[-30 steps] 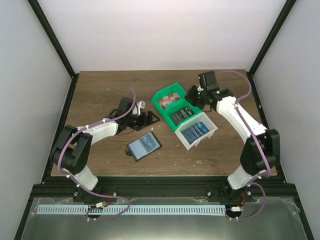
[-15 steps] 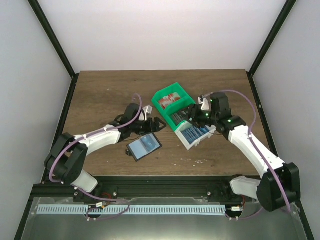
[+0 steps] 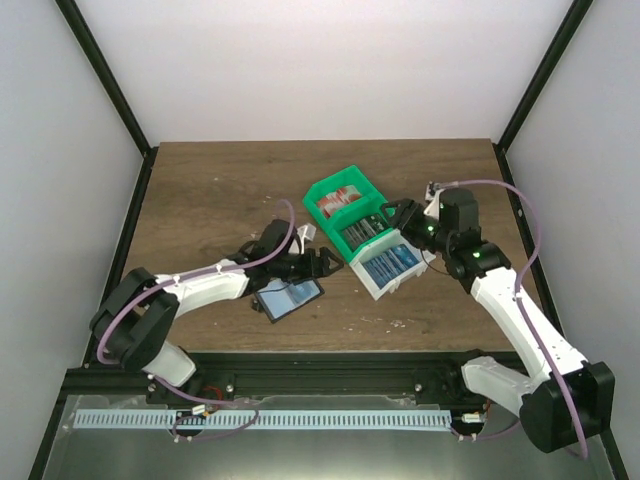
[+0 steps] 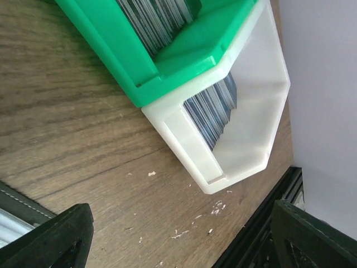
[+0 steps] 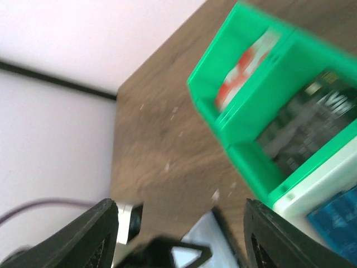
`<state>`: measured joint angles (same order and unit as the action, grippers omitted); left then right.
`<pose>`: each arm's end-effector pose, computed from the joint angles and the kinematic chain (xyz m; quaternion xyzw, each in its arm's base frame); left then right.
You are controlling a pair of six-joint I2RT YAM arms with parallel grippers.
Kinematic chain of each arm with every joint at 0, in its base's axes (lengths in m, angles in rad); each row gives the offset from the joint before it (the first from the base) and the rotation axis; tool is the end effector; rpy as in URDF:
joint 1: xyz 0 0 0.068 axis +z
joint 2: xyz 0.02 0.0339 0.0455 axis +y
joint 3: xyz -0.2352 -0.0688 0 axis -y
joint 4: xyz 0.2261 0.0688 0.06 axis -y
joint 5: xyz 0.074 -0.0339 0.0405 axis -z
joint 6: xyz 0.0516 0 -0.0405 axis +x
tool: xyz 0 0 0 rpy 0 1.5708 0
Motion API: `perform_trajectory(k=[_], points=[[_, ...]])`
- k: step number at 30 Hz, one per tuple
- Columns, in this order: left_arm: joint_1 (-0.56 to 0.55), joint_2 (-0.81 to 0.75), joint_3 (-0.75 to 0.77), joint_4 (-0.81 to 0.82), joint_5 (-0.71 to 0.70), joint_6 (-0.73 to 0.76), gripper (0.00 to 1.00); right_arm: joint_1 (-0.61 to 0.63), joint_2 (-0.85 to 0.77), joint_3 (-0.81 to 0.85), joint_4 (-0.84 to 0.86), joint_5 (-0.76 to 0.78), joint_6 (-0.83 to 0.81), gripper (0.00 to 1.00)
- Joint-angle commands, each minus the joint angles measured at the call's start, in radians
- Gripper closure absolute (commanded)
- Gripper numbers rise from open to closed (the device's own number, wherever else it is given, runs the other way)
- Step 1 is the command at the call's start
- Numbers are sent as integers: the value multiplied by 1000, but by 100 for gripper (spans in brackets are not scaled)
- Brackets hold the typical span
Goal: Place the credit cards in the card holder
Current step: Move the storage box to the center of the board.
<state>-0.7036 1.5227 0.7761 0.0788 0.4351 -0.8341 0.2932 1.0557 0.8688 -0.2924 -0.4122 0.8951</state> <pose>0.2225 -0.2173 0.1641 0.0367 0.8829 -0.4358 0.1712 0.2286 0.0906 0.2792 0.1466 0.8305 0.4294 0.3231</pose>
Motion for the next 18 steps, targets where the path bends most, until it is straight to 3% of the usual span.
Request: perform_trajectory(k=[1, 10, 18], points=[[-30, 53, 32, 32, -16, -48, 11, -7, -24, 30, 12, 370, -6, 38], [-126, 169, 91, 47, -71, -96, 12, 7, 13, -40, 69, 907, -6, 34], [-152, 258, 102, 120, -84, -181, 14, 7, -14, -56, 83, 880, -6, 31]])
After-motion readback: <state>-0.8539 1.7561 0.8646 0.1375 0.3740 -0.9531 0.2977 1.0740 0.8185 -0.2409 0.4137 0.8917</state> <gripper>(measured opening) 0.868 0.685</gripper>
